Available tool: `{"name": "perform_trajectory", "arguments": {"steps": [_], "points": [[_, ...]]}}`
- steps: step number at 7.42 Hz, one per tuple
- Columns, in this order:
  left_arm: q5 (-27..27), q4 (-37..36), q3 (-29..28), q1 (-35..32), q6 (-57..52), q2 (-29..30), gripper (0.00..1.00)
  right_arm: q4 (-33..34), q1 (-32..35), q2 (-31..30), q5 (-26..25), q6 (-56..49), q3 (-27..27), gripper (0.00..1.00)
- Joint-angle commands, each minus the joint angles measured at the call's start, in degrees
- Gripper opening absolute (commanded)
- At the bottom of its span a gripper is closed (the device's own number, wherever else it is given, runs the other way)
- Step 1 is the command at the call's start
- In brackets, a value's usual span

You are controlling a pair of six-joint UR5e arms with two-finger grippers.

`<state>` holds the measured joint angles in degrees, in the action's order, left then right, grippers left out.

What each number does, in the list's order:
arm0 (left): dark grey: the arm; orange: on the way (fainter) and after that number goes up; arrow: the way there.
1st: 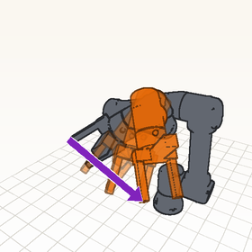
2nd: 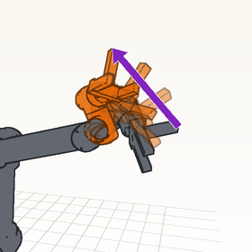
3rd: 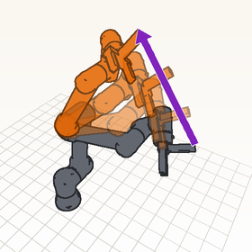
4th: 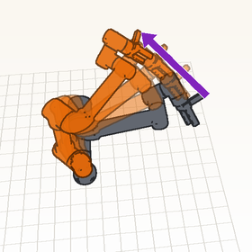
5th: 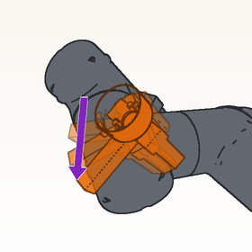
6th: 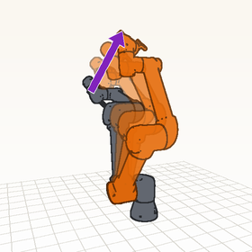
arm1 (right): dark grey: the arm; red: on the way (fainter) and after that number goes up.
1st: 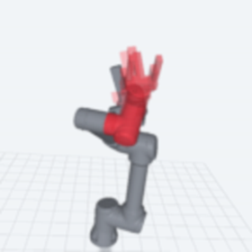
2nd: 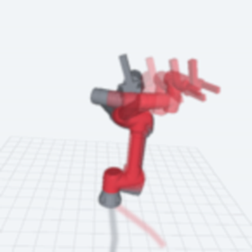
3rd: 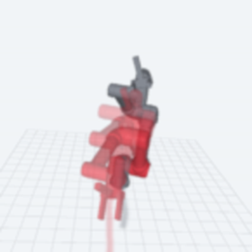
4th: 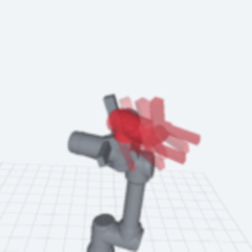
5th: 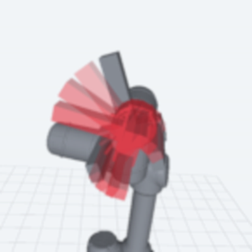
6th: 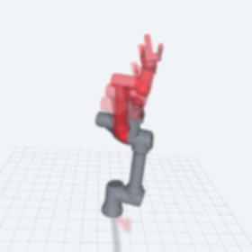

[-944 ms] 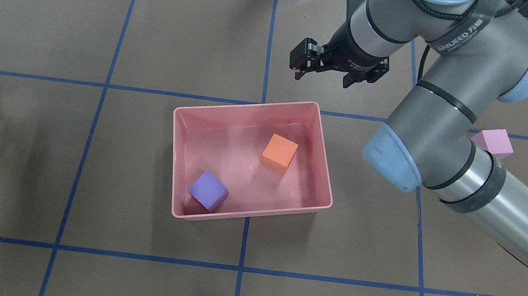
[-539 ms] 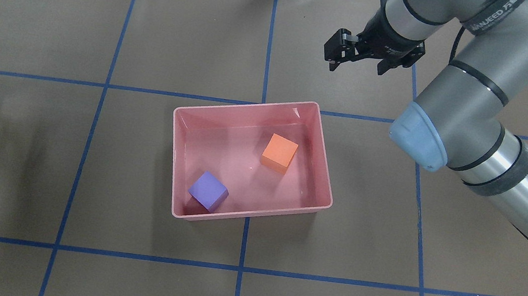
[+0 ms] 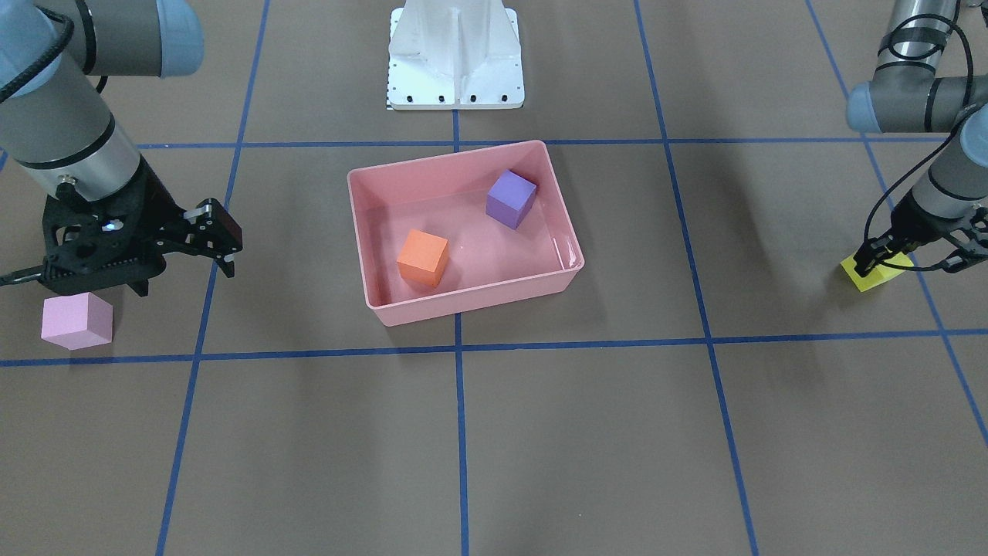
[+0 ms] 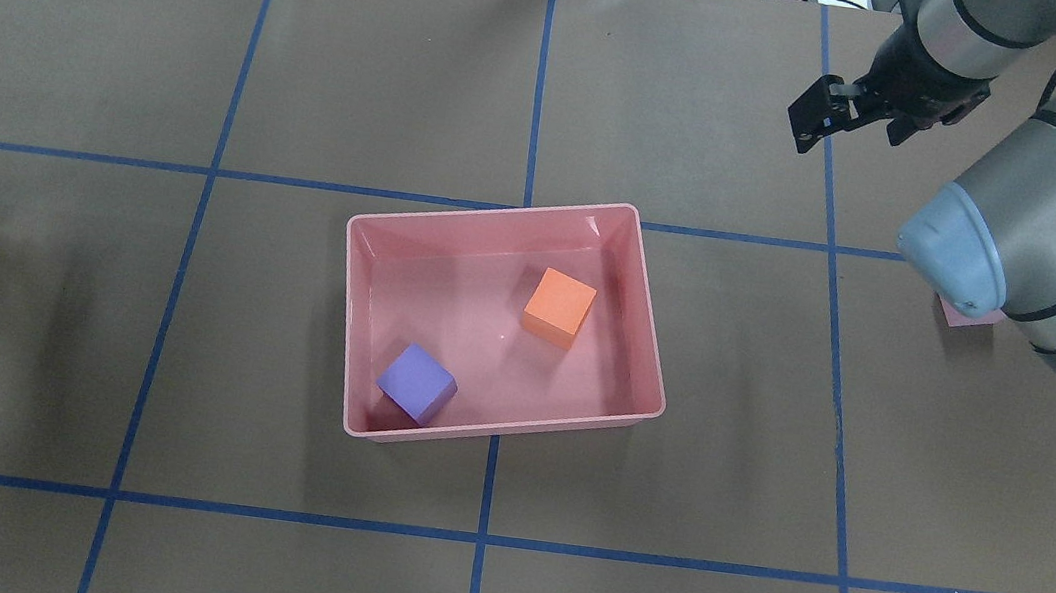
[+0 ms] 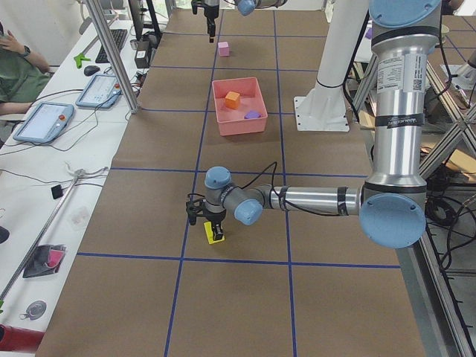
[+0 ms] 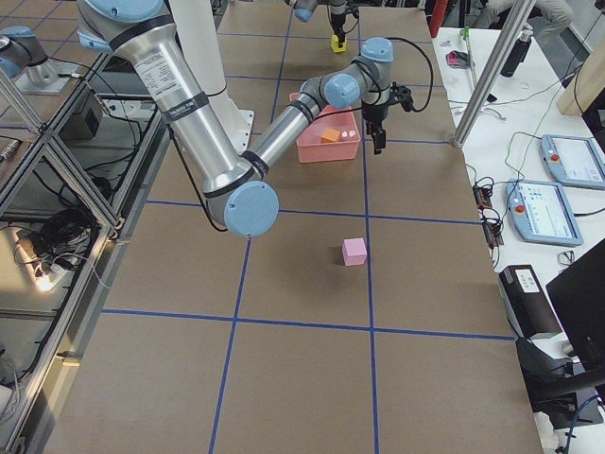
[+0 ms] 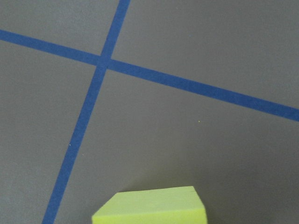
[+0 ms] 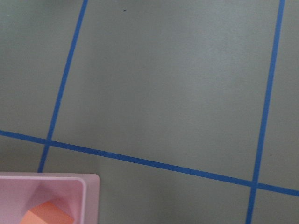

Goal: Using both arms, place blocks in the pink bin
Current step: 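Move right gripper toward light pink cube while left gripper grasps yellow cube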

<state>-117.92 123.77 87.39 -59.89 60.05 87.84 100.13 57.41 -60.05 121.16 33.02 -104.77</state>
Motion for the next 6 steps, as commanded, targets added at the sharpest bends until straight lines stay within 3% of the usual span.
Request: {"name": "perform_trajectory", "arguments": {"steps": [1,2,4,5,6], "points": [[-4.3,-6.9,7.1,-1.6,4.0,0.7,0.0,-0.6,3.0,-6.0,1.3,-7.0,0.3,1.0],[-4.9,-17.2,13.4,-3.2,4.0,3.6,0.0,-0.6,3.8,-8.5,0.7,-11.9,1.2,1.0],[-4.9,-44.0,26.7,-3.5,4.7,16.5,0.0,-1.2,7.0,-8.9,1.0,-21.6,7.0,1.0],[-5.0,-52.9,28.0,-3.3,5.1,23.6,0.0,-4.9,7.5,-10.0,1.6,-22.1,10.6,1.0],[-5.0,-54.6,28.1,-2.6,8.8,27.3,0.0,-16.3,7.5,-12.1,2.0,-21.9,16.6,1.0]]}}
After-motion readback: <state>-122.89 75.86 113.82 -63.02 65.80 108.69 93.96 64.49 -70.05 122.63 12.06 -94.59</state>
